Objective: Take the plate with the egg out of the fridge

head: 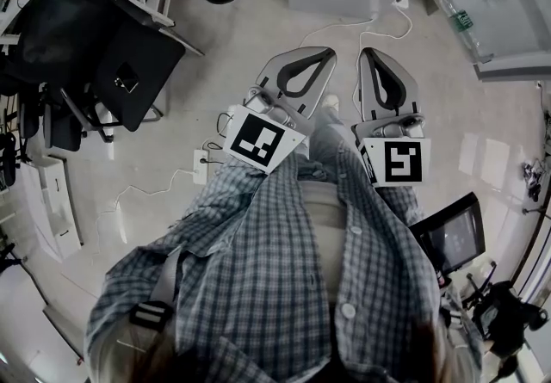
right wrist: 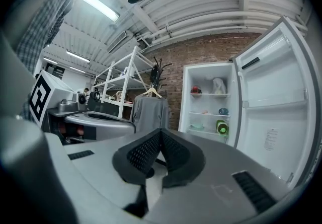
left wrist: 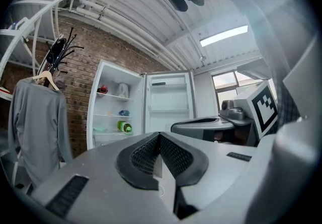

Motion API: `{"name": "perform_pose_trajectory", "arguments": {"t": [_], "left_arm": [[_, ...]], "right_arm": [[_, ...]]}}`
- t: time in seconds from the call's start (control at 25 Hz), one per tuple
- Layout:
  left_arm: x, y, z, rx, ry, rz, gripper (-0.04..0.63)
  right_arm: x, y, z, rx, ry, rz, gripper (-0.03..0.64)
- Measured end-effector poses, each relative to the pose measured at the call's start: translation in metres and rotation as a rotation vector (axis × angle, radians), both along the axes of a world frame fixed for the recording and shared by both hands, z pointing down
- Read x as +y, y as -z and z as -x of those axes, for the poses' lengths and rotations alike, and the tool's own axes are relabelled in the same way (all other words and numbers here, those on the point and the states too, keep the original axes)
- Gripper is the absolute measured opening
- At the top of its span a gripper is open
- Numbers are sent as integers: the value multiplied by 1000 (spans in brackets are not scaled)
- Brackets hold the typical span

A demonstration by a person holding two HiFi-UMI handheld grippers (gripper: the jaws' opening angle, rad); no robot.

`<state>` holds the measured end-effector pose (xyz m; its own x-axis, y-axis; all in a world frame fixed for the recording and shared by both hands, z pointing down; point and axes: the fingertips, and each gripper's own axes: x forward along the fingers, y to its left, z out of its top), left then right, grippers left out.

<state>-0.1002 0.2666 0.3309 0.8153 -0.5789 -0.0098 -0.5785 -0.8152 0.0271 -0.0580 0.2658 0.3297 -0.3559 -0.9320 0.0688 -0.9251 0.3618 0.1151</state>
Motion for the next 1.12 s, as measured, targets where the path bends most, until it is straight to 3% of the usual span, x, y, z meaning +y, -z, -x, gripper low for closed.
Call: {"name": "perform_pose_trajectory", "arguments": {"t": [0.48,1.12], "left_arm": [[-61,-8,-28,-3,31,48,6],[-134,-11,-83,-25,81,35,6]], "right_arm": [[-63,-6,-23,45,44,5,6],[-136,-4,-81,-57,70,1,6]]}}
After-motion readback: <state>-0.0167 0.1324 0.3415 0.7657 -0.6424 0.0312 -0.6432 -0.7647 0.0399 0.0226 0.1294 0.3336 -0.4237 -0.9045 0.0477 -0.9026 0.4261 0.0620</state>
